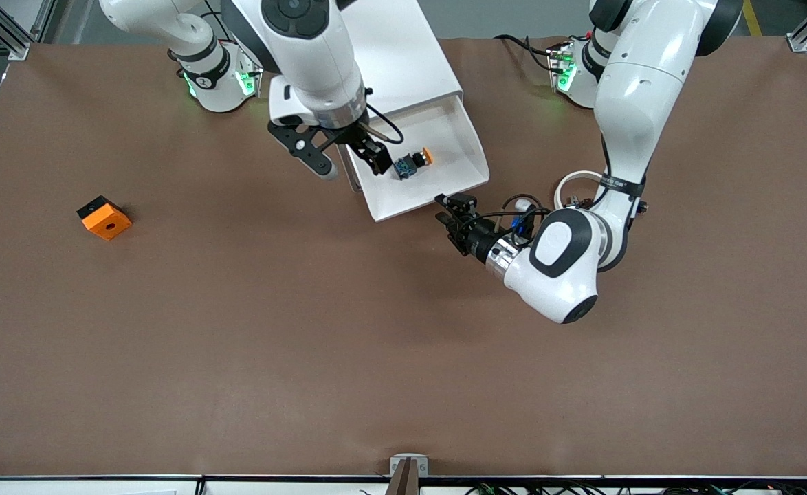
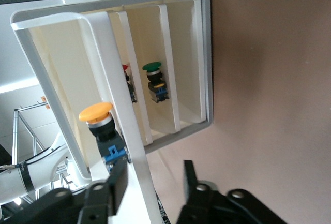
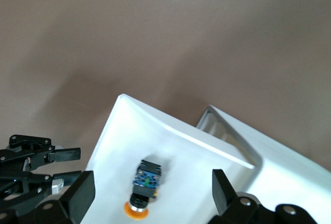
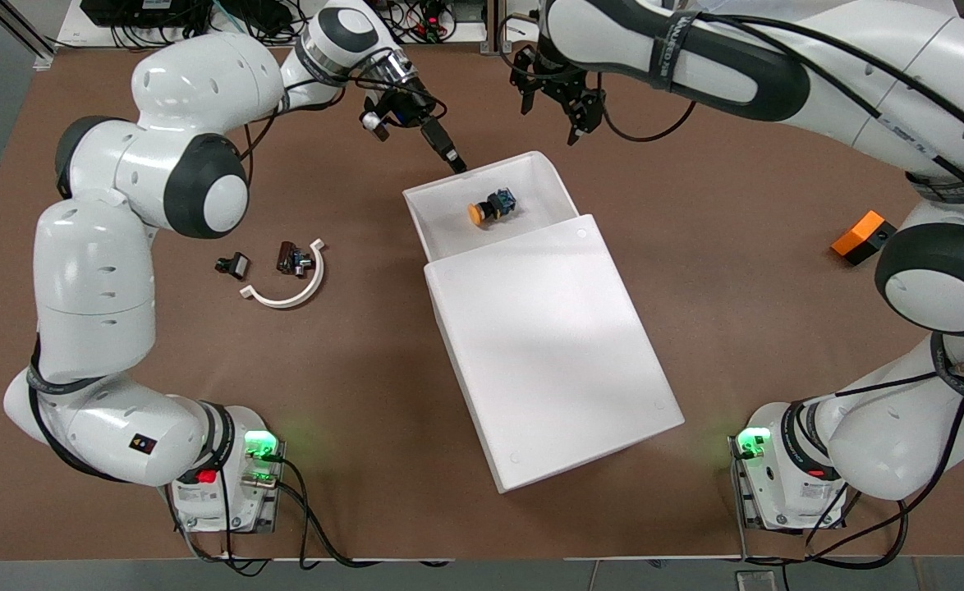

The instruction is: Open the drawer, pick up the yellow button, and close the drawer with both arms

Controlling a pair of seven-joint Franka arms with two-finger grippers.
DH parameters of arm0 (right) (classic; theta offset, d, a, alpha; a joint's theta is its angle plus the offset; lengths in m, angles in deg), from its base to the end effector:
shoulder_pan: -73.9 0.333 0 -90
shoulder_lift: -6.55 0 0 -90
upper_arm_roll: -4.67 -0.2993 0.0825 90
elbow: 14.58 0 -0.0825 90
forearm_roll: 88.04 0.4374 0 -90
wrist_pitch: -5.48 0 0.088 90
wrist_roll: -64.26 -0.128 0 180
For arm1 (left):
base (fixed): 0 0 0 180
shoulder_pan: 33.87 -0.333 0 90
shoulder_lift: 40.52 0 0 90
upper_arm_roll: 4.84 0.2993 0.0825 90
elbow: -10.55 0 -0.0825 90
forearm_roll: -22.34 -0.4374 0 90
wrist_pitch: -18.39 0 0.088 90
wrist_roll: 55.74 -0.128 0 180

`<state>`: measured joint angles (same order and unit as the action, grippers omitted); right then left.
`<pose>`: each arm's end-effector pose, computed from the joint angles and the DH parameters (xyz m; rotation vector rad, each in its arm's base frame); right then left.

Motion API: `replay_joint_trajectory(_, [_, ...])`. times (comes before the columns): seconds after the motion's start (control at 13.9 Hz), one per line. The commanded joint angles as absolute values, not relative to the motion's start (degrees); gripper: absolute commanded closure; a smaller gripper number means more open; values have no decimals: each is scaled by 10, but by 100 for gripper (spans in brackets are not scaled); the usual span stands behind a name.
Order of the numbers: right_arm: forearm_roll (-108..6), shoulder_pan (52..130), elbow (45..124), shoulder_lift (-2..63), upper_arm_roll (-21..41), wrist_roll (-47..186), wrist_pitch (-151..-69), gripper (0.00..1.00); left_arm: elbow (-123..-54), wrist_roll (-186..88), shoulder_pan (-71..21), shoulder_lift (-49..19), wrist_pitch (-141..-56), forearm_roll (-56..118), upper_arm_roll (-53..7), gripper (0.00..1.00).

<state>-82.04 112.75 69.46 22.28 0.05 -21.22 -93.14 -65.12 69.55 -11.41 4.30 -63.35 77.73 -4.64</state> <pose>0.4969 0.4802 0.4775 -2.8823 1.1391 0.1882 0.6109 -0.3744 0.2330 -1.2895 -2.0341 1.4865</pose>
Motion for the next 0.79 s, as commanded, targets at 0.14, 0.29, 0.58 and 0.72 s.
replay_joint_trajectory(0.14, [-849, 1160, 672, 275, 7, -298, -971, 0, -607, 665, -141, 41, -620, 745, -27, 0])
replay_joint_trajectory(0.29, [-849, 1165, 672, 285, 7, -322, -979, 0, -606, 628, -150, 32, -619, 722, -19, 0])
replay_joint_trajectory(0.58, [-849, 1183, 672, 311, 7, -367, -998, 0, -607, 518, -180, 2, -610, 669, -17, 0])
replay_joint_trajectory(0.72, [-847, 1193, 672, 316, 7, -380, -1000, 0, -607, 437, -187, -22, -610, 630, -13, 0])
